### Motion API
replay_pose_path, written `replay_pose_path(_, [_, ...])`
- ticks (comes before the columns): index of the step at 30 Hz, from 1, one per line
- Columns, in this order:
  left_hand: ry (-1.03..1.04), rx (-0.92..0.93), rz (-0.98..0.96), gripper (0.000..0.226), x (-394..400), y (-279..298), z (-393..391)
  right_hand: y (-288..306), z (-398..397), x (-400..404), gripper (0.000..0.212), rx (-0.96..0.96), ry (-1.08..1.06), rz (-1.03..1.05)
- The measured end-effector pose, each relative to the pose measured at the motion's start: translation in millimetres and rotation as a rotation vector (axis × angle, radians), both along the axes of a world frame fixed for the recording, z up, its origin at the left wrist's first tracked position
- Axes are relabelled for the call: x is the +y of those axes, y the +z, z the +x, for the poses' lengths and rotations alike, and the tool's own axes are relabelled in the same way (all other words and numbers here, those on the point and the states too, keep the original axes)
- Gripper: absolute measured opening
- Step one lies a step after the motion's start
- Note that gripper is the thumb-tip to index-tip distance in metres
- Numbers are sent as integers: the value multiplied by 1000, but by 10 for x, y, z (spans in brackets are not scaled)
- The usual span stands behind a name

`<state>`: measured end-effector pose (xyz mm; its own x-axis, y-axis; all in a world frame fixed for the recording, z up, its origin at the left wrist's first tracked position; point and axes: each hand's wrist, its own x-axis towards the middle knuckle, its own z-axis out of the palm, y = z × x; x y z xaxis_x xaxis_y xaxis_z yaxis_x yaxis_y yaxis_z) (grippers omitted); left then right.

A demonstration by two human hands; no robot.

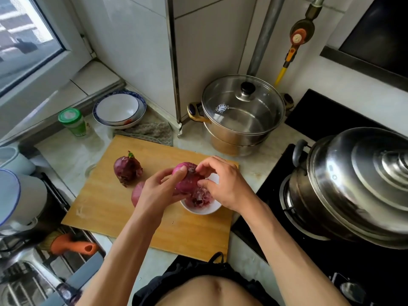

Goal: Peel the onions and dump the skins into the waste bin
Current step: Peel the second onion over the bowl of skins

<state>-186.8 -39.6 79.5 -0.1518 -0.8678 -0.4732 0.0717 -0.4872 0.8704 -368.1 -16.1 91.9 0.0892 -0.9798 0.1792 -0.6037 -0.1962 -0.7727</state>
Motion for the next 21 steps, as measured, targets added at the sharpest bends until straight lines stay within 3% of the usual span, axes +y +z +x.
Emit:
replay_pose_path(4, [6, 1, 15, 41, -28, 8, -1, -77, 23, 14, 20, -40, -31, 4])
replay_pose_path(10, [-2, 21, 61, 39, -36, 28, 47, -156, 7, 25, 35, -118, -90, -8])
replay_pose_path(21, [-32, 21, 68, 35, -26, 112, 35, -135, -41, -2, 15, -129, -29, -6])
